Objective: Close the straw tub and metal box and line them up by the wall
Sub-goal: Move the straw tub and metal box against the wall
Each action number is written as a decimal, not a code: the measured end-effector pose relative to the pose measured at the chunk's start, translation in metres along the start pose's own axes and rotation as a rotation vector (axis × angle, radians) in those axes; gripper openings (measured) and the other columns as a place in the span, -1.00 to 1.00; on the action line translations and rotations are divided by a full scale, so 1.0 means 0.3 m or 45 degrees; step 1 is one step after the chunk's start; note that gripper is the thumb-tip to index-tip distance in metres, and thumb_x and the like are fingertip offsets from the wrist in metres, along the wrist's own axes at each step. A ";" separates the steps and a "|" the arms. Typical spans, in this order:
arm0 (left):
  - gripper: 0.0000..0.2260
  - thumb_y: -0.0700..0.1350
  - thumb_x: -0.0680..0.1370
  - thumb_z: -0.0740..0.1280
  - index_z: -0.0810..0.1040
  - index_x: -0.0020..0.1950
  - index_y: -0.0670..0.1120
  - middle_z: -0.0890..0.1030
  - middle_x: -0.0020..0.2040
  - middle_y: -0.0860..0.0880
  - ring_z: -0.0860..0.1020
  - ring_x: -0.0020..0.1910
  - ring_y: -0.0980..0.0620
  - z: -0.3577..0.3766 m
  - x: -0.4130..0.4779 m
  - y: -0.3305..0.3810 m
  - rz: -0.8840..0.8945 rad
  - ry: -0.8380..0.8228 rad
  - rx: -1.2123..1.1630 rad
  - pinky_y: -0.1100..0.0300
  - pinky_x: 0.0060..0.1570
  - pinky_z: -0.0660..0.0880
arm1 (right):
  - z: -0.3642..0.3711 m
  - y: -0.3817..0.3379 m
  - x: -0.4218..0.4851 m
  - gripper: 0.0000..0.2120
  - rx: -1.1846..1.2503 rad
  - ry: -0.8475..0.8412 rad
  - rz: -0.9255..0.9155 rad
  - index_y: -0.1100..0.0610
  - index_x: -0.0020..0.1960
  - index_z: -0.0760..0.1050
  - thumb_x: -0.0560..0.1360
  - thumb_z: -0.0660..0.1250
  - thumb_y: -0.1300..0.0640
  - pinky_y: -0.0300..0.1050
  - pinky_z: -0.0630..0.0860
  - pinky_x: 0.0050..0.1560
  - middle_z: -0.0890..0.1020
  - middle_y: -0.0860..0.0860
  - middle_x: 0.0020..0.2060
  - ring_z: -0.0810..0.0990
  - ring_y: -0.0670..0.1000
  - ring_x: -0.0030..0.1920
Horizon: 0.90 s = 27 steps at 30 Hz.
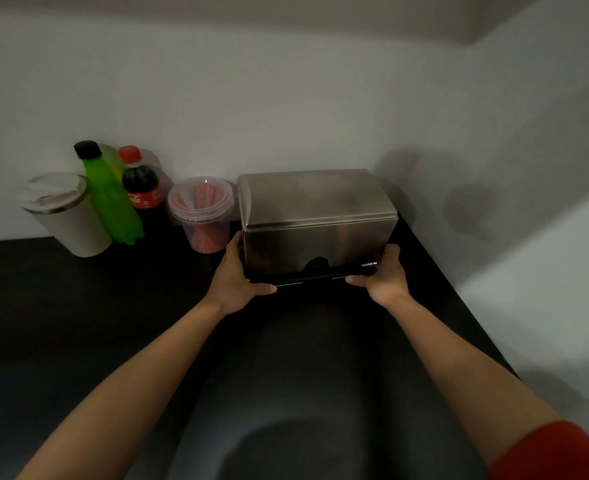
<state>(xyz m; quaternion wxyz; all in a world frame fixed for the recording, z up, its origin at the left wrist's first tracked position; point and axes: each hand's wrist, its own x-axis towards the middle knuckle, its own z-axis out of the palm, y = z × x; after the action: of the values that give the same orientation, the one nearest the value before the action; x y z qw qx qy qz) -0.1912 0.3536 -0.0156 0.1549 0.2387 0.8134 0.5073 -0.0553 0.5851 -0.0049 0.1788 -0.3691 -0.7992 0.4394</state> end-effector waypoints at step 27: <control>-0.01 -0.22 0.22 0.61 0.10 0.50 -0.15 0.35 0.42 -0.10 0.33 0.38 -0.04 -0.006 0.125 0.004 0.045 0.044 0.054 0.23 0.25 0.28 | 0.046 0.015 0.135 -0.27 0.145 -0.020 -0.049 0.18 0.27 0.22 0.24 0.56 0.28 -0.12 0.41 0.13 0.51 0.09 0.16 0.49 0.10 0.18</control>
<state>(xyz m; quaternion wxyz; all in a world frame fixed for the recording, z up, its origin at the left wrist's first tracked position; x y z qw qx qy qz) -0.2232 0.3730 -0.0141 0.1268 0.2476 0.8222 0.4967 -0.0885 0.6090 -0.0178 0.2016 -0.3393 -0.7814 0.4834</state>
